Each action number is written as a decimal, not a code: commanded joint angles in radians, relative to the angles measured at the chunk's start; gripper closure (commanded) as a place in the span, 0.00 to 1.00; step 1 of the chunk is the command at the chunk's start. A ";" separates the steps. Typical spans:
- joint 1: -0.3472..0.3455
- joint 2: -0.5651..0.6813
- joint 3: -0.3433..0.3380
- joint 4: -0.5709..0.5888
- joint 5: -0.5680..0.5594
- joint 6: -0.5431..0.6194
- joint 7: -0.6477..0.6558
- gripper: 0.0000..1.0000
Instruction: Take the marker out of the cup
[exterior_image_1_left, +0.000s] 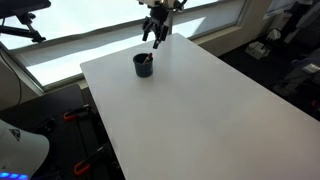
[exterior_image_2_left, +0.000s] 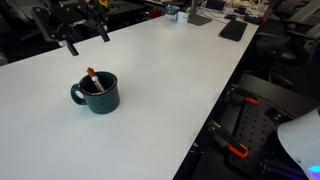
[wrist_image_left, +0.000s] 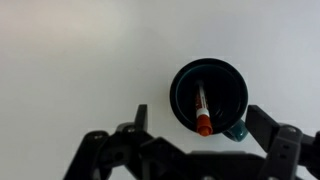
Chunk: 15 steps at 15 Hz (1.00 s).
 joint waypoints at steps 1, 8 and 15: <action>0.012 0.011 -0.012 0.015 0.006 -0.003 -0.007 0.00; 0.015 0.042 -0.013 0.049 0.007 -0.007 -0.012 0.00; 0.021 0.123 -0.021 0.129 -0.010 -0.027 -0.030 0.00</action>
